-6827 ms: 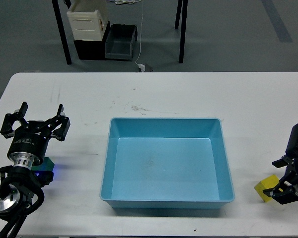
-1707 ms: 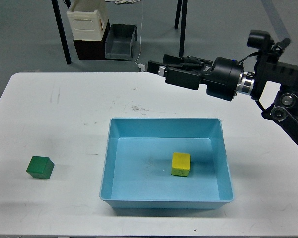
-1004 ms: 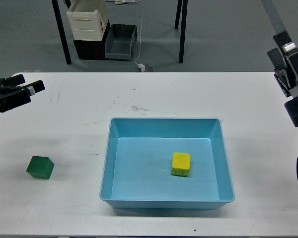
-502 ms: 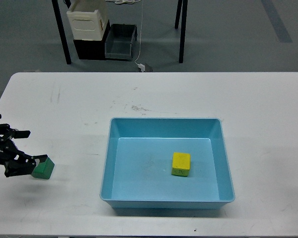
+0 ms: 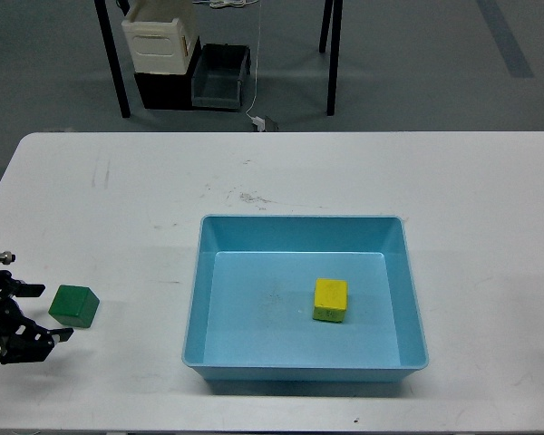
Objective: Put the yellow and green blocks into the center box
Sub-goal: 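Lower the left gripper onto the green cube and close it, then lift the green cube and carry it over the blue tray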
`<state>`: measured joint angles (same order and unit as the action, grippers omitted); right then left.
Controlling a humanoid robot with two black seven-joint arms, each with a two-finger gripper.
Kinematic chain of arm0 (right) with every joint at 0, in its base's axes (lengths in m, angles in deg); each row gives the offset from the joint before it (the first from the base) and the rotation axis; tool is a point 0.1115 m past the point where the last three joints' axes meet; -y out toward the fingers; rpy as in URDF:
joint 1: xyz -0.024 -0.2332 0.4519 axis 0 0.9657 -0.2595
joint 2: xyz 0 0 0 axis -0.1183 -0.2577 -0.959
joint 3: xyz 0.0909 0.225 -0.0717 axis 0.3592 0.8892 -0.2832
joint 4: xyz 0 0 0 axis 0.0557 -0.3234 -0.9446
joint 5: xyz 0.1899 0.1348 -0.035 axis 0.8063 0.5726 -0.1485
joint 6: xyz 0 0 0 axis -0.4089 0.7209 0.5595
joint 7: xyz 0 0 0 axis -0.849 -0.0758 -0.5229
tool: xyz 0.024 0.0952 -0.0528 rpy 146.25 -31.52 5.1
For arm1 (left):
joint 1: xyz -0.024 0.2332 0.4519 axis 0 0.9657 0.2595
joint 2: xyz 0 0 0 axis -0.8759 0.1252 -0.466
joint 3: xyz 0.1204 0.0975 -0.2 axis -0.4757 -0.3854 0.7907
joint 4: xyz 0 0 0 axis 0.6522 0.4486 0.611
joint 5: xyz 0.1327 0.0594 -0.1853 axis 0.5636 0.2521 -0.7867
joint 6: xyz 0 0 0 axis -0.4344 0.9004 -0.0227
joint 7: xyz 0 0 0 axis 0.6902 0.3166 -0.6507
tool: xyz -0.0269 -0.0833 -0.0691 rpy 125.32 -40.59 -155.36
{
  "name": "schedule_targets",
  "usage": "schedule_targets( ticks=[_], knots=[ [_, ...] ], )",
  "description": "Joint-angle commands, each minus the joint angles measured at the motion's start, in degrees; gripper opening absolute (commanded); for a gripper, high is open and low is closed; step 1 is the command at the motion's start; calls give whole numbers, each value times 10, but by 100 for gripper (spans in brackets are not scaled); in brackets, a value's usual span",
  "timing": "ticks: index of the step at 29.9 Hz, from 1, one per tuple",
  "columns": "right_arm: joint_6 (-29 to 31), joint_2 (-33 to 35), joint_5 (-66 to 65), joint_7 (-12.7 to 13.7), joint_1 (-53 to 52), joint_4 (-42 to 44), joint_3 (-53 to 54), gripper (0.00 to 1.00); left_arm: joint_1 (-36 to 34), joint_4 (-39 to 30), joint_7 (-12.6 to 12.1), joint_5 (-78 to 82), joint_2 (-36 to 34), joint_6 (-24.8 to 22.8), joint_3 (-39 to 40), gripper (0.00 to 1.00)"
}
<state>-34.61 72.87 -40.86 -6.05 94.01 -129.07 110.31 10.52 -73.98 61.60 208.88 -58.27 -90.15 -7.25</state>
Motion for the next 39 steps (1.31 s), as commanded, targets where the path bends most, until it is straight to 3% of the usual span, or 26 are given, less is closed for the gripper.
schedule_targets(
  ticks=[1,23,31,35,39],
  knots=[
    [-1,-1,0,-1,1,0,-1,99,-6,17,0,0,12,0,-7,100],
    [-9,-2,0,-3,9,1,-1,99,-36,37,0,0,79,-5,-9,95],
    [-20,-2,0,-3,11,1,-2,99,-52,49,0,0,87,1,-27,74],
    [-20,-2,0,-3,12,1,-3,99,-58,52,0,0,90,2,-32,58],
    [-22,-2,0,-3,12,2,-2,99,-58,59,0,0,91,2,-32,35]
  ],
)
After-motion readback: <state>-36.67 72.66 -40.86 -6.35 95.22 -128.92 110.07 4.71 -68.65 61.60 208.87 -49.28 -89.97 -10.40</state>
